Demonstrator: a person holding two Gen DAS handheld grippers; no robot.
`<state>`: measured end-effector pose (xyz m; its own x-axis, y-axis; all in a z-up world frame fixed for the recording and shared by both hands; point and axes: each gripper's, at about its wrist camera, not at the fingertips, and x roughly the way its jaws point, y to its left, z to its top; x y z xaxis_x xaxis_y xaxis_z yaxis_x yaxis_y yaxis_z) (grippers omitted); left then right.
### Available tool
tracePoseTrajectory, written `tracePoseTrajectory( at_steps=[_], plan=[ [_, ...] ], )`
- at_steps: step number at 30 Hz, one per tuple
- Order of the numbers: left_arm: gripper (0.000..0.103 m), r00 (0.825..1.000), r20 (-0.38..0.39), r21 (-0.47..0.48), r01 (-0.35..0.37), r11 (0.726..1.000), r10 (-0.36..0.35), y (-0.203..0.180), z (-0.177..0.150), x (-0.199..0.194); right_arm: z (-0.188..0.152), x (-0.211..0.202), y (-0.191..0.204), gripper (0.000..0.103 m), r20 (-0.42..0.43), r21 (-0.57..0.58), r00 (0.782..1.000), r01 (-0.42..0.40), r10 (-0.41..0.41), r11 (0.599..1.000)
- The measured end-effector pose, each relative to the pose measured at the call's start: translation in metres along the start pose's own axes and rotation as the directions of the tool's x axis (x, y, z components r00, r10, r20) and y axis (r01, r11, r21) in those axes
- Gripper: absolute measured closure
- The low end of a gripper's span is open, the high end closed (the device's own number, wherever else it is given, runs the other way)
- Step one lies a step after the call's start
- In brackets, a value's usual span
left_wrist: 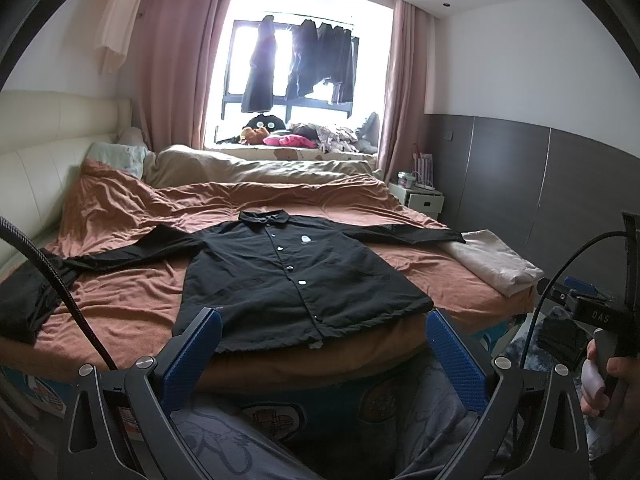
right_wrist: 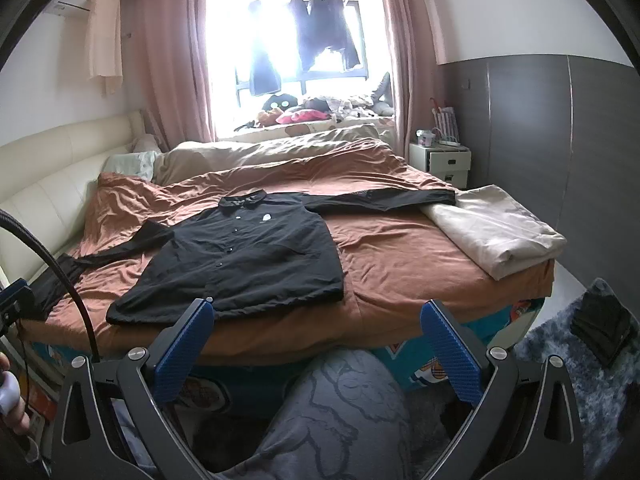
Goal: Fold large clothes
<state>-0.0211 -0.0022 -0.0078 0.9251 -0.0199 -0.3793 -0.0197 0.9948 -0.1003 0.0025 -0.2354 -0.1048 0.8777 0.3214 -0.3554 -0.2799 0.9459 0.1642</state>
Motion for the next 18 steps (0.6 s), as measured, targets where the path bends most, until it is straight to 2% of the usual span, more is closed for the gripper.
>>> tracePoseTrajectory(
  at_steps=[18],
  plan=[
    [0.0, 1.0, -0.003, -0.002, -0.008, 1.0, 0.008, 0.0051, 0.0012, 0.0014, -0.0014, 0.003, -0.0002, 0.0, 0.0, 0.007, 1.0, -0.006, 0.006, 1.0]
  ],
)
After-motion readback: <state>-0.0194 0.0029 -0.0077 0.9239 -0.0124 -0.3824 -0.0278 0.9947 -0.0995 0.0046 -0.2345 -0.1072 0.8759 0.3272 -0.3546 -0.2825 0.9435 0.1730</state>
